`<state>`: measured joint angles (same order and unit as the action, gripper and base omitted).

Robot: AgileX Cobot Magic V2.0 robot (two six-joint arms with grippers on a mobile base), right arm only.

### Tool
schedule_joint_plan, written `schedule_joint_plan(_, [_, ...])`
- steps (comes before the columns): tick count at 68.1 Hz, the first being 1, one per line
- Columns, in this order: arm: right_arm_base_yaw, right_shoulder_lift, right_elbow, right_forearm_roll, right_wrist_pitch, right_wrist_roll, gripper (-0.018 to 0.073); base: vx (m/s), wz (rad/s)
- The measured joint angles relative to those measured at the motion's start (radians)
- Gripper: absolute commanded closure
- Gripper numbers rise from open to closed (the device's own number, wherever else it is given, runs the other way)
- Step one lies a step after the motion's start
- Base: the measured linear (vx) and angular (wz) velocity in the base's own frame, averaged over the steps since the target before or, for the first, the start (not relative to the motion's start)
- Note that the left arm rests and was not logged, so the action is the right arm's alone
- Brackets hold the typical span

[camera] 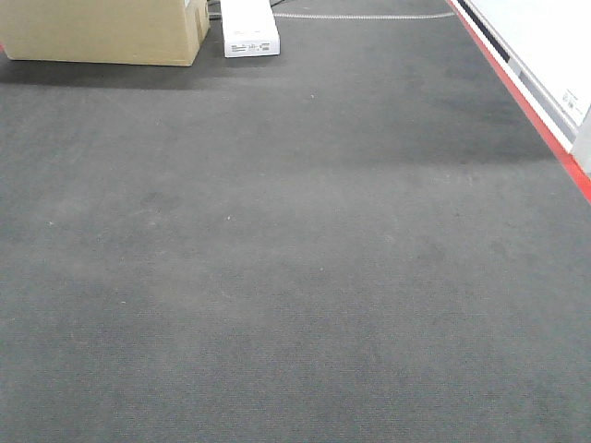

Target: Pour parts from conveyor to right shelf

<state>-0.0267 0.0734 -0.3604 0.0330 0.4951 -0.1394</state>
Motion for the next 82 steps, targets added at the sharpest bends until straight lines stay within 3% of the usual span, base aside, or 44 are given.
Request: schedule_joint_plan(82, [0.0,-0.034,0.042,0.0,0.0,0.0,0.0565,0.0,0.0])
